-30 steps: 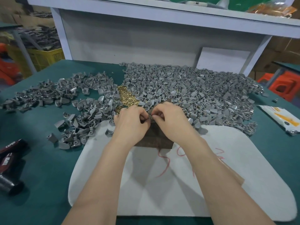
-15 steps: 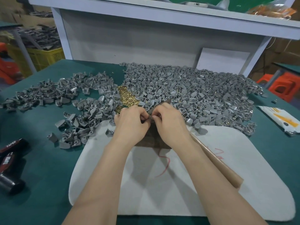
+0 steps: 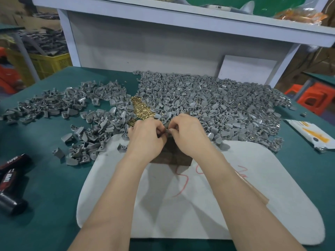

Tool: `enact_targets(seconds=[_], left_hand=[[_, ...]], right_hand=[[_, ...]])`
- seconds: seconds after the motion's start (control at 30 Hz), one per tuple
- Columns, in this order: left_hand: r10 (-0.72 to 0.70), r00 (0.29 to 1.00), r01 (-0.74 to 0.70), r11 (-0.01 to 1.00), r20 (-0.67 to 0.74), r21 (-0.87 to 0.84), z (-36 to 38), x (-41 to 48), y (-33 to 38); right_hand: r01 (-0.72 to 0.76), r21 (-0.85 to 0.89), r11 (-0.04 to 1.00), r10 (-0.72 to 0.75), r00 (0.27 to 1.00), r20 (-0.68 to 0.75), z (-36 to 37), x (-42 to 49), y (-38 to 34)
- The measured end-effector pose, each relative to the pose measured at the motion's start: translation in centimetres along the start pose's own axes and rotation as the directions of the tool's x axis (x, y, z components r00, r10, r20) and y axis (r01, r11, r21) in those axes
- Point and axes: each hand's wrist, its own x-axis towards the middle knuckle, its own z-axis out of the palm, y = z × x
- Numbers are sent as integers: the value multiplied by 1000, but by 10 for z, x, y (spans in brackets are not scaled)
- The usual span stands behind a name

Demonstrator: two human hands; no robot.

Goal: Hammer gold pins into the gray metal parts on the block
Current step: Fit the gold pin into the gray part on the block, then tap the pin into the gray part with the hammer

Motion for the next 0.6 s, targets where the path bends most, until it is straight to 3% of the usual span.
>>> enact_targets(seconds=[0.17, 0.23, 0.3, 0.37, 0.43, 0.5, 0.6], left_hand=[[-10, 1000, 10, 1000, -10, 16, 0, 0, 0], [-13, 1000, 13, 1000, -17, 6, 0, -1, 0], [-18, 1000, 17, 1000, -25, -8, -1, -1, 0], [-25, 999, 25, 1000, -21, -11, -1, -1, 0], [-25, 1000, 25, 1000, -19, -3, -1, -1, 1], [-29, 999, 29, 1000, -22, 0, -1, -1, 2], [-37, 999, 37, 999, -34, 5, -1, -1, 2]], right_hand=[[-27, 10, 1000, 27, 999, 26, 0, 3, 1], [-41, 91, 995, 41, 999, 8, -1, 0, 7], [-118, 223, 968, 141, 986, -94, -7, -6, 20], [-242, 217, 946, 278, 949, -152, -16, -16, 40], [-373, 46, 927, 373, 928, 2, -20, -24, 54], [-408, -50, 912, 410, 893, 188, -16, -25, 57], [-399, -21, 917, 396, 900, 182, -11, -23, 55]])
